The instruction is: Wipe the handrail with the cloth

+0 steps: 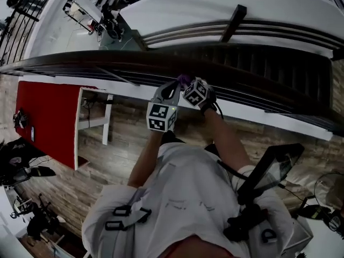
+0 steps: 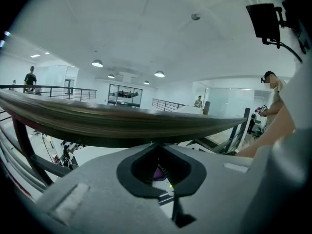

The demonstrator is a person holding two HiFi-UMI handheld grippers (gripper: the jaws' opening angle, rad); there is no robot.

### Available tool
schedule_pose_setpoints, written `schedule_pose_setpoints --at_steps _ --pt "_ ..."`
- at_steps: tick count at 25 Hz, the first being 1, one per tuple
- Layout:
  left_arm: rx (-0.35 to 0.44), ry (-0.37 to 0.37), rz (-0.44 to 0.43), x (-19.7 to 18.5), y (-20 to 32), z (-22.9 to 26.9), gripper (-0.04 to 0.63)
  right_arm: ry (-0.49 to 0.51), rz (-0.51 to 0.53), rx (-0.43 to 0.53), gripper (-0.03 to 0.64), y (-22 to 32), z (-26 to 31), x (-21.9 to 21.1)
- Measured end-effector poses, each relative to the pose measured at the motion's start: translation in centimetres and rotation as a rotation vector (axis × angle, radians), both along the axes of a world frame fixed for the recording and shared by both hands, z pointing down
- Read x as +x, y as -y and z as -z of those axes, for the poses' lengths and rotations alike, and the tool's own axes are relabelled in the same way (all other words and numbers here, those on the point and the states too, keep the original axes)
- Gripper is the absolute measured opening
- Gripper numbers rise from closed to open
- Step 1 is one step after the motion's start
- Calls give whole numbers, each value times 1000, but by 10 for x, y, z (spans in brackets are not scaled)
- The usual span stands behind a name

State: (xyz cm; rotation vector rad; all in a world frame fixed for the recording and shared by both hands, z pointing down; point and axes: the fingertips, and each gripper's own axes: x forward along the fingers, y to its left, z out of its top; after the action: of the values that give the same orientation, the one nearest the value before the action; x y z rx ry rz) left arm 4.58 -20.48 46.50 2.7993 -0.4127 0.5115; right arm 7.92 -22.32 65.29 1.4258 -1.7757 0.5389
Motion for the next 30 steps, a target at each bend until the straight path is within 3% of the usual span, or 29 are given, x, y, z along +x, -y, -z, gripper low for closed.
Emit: schedule_pose_setpoints --at_steps 12,30 --pt "-29 39 -319 100 -124 -12 1 54 -225 25 89 -96 0 99" --pt "-61 53 -565 183 -238 -25 2 22 -529 86 88 -259 8 229"
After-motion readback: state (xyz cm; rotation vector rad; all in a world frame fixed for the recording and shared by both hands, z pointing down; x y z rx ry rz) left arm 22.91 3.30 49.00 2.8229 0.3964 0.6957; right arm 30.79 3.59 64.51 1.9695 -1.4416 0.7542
